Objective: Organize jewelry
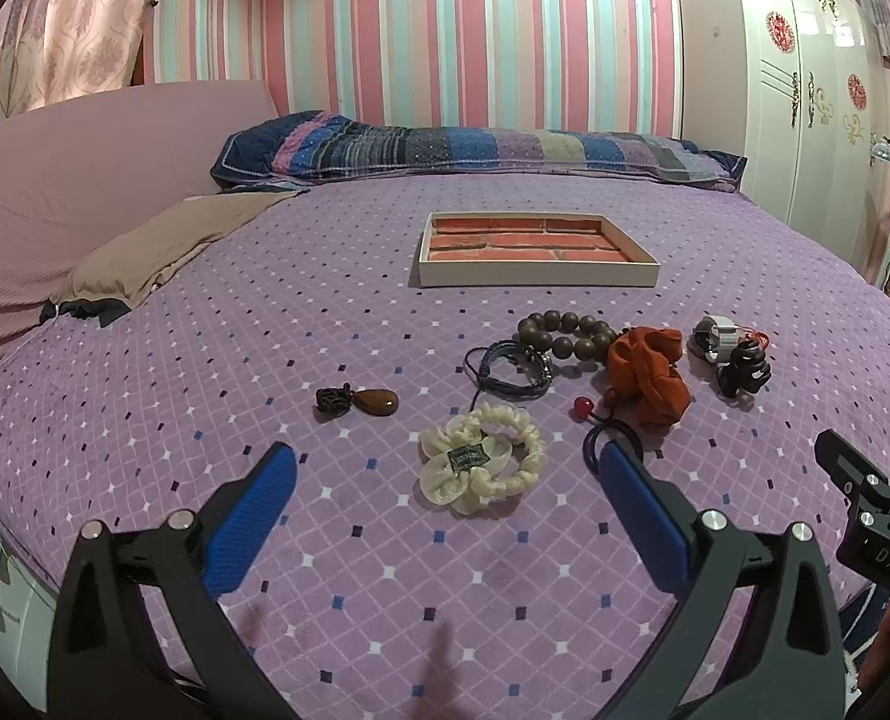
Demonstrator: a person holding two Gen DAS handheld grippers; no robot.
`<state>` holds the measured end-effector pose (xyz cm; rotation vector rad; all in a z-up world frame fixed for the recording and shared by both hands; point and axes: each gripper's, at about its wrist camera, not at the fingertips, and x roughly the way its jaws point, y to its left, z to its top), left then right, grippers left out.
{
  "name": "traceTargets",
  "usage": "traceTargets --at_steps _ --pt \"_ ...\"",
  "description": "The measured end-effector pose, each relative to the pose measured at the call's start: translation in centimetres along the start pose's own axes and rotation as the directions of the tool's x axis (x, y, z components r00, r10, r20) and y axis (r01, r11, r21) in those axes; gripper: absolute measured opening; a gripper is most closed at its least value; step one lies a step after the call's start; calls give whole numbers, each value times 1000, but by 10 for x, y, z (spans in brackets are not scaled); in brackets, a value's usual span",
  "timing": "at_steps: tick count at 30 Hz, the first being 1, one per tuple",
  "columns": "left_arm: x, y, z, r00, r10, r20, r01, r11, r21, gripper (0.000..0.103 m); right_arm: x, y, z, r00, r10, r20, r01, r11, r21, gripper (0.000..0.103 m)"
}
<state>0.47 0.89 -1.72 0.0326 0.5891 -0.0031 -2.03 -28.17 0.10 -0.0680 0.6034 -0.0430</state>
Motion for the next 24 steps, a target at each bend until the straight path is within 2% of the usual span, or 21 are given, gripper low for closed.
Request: traceTargets --at_steps 24 --pt "4 -1 0 1000 5 -5 -5 1000 3 99 5 3 -1 1000 -5 -9 5 1000 -9 99"
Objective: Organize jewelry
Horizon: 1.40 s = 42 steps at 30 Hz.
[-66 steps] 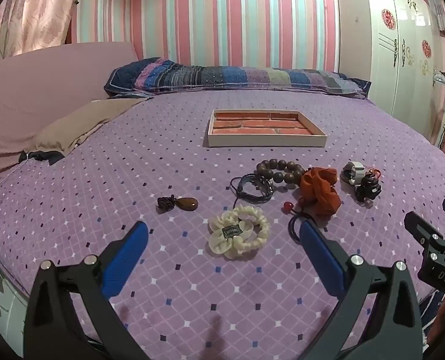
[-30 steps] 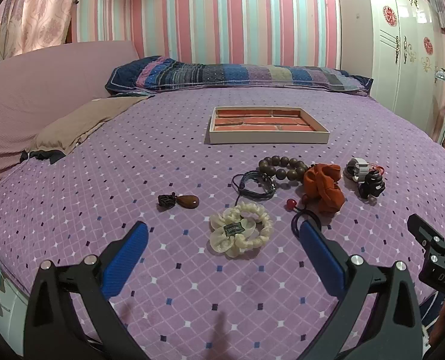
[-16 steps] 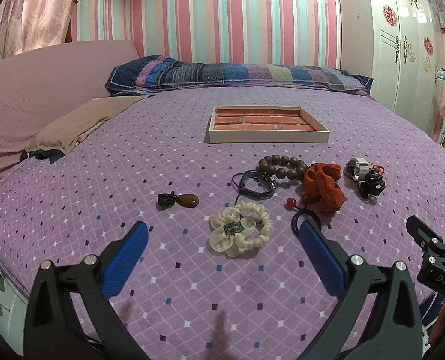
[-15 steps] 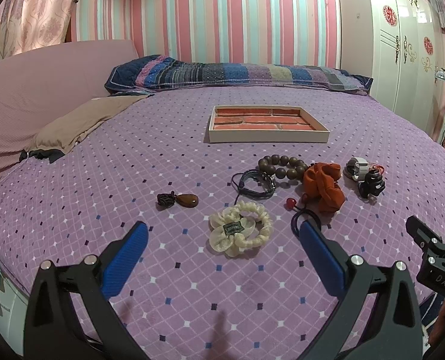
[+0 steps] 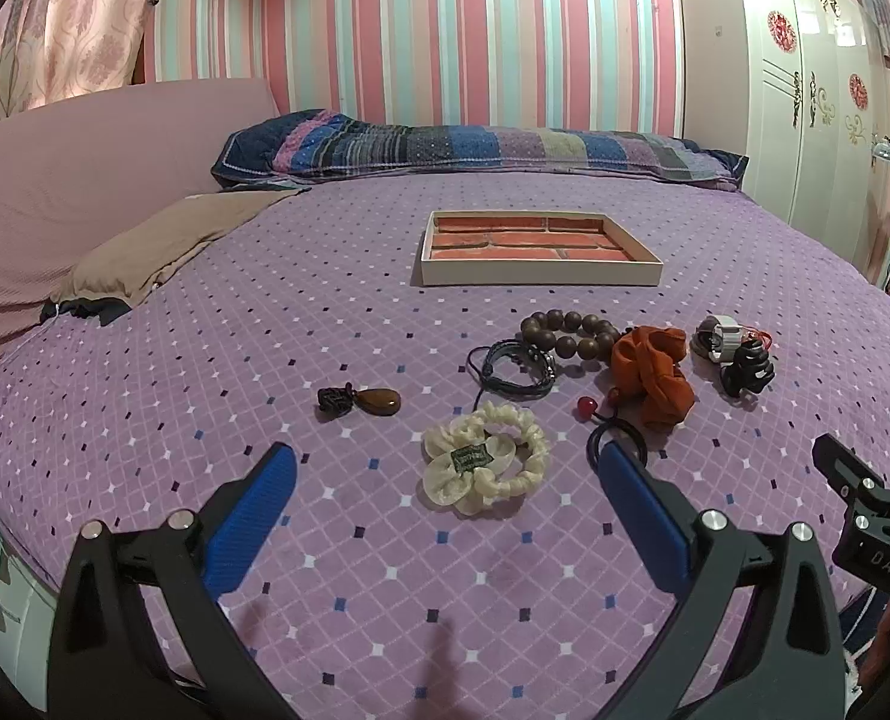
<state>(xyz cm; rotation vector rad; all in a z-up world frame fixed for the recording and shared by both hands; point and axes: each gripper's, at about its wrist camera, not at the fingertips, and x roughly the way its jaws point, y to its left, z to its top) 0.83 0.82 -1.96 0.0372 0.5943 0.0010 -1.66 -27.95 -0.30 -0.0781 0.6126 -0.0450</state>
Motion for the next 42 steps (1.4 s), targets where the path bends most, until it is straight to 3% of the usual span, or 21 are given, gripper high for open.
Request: traceTargets --at_steps 42 --pt "12 8 -4 999 -2 -34 2 1000 6 99 11 4 -1 999 -8 -37 7 1000 -9 99"
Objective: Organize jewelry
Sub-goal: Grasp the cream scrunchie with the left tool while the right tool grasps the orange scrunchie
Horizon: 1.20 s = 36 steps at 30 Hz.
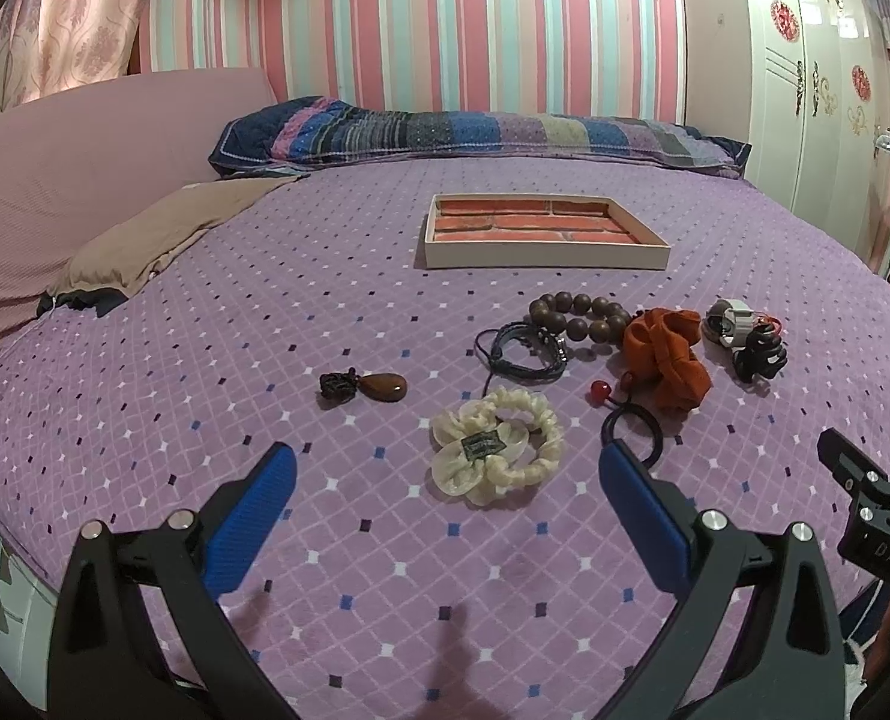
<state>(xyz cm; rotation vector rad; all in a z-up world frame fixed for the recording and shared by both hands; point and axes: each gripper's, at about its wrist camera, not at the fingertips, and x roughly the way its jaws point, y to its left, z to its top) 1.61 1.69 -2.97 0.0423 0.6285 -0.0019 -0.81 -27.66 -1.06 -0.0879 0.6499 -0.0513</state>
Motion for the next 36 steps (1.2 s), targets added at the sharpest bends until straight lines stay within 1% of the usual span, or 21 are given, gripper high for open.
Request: traceTargets --at_steps 5,11,15,18,20,23,26,31,34,36 --pt "2 9 -1 1000 3 -14 -3 1000 -14 99 5 5 0 1000 -3 -6 3 1000 -3 99" --pt "7 17 -1 999 18 -28 -18 1000 -25 99 9 13 5 1000 6 14 -6 1000 -12 99" --pt "14 21 0 999 31 -34 -31 999 -19 99 13 19 9 1000 4 23 -3 1000 -28 99" --pt "19 24 2 999 40 -36 -40 999 -11 99 16 18 13 999 16 35 -16 1000 -11 99" --pt "23 26 3 999 34 -33 -35 999 -13 99 20 18 15 999 7 36 -7 1000 -10 99" --pt "33 29 4 999 12 -41 -13 1000 -19 99 29 25 20 999 -29 34 30 999 -40 99" --pt "48 31 5 998 3 -58 -5 1000 -21 99 44 31 24 1000 -3 20 4 999 -51 99" --pt "75 31 5 996 -10 -90 8 1000 -14 99 74 39 27 1000 0 -24 -1 999 -43 99" --pt "88 30 3 993 -36 -110 34 999 -18 99 87 43 28 999 18 -39 -19 999 -38 99" --pt "93 27 2 993 -37 -116 36 999 -9 99 95 47 29 998 31 -51 -32 999 -35 99"
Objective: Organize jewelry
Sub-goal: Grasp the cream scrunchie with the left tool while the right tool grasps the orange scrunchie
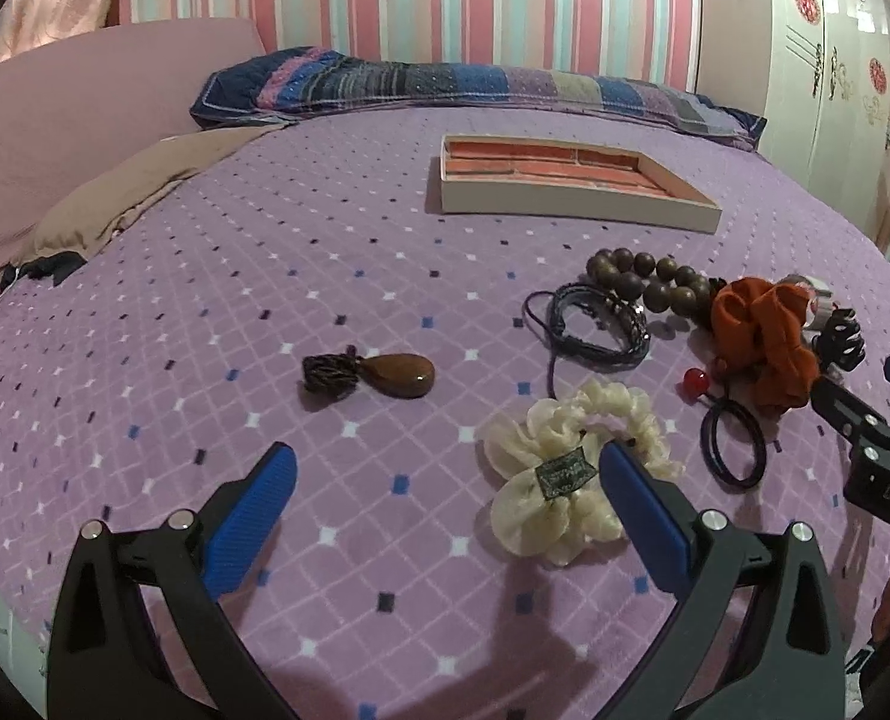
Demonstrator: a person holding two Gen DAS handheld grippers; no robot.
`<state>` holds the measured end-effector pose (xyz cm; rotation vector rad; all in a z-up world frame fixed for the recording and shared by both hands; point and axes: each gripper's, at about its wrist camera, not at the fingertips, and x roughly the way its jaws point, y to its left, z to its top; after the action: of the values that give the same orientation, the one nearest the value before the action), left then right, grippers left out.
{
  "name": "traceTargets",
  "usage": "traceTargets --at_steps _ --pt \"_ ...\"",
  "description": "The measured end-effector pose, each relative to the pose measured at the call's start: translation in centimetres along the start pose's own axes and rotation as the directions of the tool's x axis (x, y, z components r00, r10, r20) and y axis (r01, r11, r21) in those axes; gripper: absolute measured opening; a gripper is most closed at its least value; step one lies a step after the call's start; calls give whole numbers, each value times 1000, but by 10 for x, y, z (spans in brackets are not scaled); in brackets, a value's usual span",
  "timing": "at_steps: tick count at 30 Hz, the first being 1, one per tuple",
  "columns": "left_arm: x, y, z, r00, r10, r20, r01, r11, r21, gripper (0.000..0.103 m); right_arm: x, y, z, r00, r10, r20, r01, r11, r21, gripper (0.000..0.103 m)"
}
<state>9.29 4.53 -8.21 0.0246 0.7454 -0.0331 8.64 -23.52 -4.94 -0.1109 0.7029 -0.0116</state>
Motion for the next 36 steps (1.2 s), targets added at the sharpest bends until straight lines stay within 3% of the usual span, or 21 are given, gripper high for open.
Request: traceTargets --at_steps 7,13,16,20,22,26,30,36 --pt "17 -3 1 1000 -12 -16 12 1000 19 99 33 9 1 999 -13 -35 13 1000 -18 98" --pt "28 -2 6 999 -31 -30 31 999 17 96 42 5 5 999 14 -40 -15 1000 -15 80" --pt "34 -5 8 998 -46 -51 47 999 23 81 46 8 6 998 34 -51 -36 999 -20 67" --pt "35 -10 7 998 -52 -47 54 998 38 71 50 10 6 996 64 -60 -65 998 -21 50" --pt "34 -14 7 997 -61 -44 64 997 52 56 50 10 6 995 80 -61 -81 997 -21 43" --pt "33 -24 6 996 -73 -43 76 994 78 42 49 9 6 993 106 -59 -107 994 -16 32" --pt "33 -28 6 995 -88 -49 93 992 90 28 47 6 6 991 126 -54 -127 992 -8 26" --pt "32 -28 9 994 -99 -52 103 991 85 21 43 1 8 990 135 -46 -135 991 1 23"
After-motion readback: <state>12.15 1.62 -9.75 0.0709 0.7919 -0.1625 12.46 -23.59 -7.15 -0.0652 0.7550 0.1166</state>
